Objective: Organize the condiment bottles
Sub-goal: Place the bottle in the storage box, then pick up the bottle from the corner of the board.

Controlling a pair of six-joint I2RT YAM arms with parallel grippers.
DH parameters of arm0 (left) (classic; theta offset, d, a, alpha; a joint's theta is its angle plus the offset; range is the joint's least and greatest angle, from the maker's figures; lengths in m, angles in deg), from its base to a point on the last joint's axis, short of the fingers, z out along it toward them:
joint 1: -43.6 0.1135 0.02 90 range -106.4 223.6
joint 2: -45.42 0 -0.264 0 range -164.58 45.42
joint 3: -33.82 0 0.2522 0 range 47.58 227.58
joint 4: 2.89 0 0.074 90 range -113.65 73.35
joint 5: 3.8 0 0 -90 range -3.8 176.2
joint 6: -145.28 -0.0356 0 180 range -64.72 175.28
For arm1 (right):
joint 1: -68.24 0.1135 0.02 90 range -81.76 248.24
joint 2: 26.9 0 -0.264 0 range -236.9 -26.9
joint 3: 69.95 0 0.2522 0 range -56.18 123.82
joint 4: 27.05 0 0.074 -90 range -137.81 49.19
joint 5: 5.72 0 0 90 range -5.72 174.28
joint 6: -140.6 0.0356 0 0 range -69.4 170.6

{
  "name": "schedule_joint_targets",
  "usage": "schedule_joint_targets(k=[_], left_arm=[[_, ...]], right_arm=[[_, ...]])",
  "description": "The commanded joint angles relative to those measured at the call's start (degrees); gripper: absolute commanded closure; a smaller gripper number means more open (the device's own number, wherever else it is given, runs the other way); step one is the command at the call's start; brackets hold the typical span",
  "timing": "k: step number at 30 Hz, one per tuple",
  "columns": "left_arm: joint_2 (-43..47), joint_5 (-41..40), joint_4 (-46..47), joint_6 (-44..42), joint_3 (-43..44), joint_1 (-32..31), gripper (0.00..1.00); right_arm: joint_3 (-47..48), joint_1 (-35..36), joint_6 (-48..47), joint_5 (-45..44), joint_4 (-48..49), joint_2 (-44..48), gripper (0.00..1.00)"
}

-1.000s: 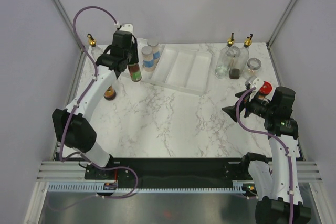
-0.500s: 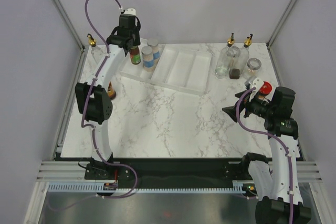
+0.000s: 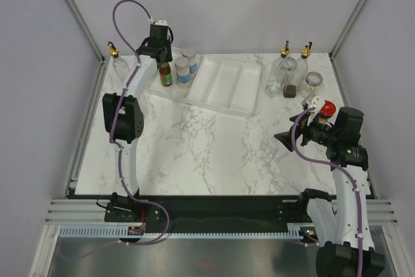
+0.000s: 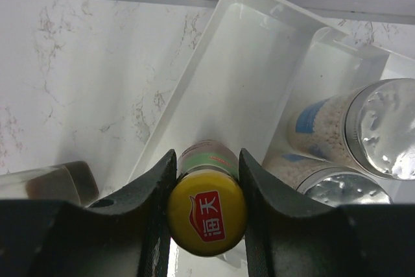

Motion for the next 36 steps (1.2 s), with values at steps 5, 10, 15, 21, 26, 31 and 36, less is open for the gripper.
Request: schedule_joint_targets(k=[5,10,15,21,26,31,36], left_arm=[[0.9,1.2,6.3,2.6,2.3,0.3,0.64],[2.5,2.3,6.3,3.2,0.1,0.3,0.27],[6.3,3.3,6.3,3.2,-2.8,0.3,0.04],[14.7,7.9,6.3,3.9,-8.8,0.2,0.00],[27.9,13.7,6.3,5.2,-18.5,0.1,0.00],[40.9,21.2,6.4,5.8,-33.4,0.1,0.00],[55.2,28.7,6.4,4.5,-48.3,0.1,0.00]], right_arm=[[0.9,-0.2,-1.6,0.7,0.1,-0.3,0.03],[0.9,-0.2,-1.7,0.4,0.1,-0.3,0.03],[0.9,-0.2,-1.8,0.3,0.0,-0.3,0.03],[1.1,-0.2,-2.0,0.2,-0.2,-0.1,0.03],[1.3,-0.2,-2.2,-1.4,-0.1,-0.1,0.02],[2.3,-0.2,0.5,-4.1,1.3,-2.0,0.03],[8.4,-0.2,4.8,-9.1,1.2,-6.8,0.03]])
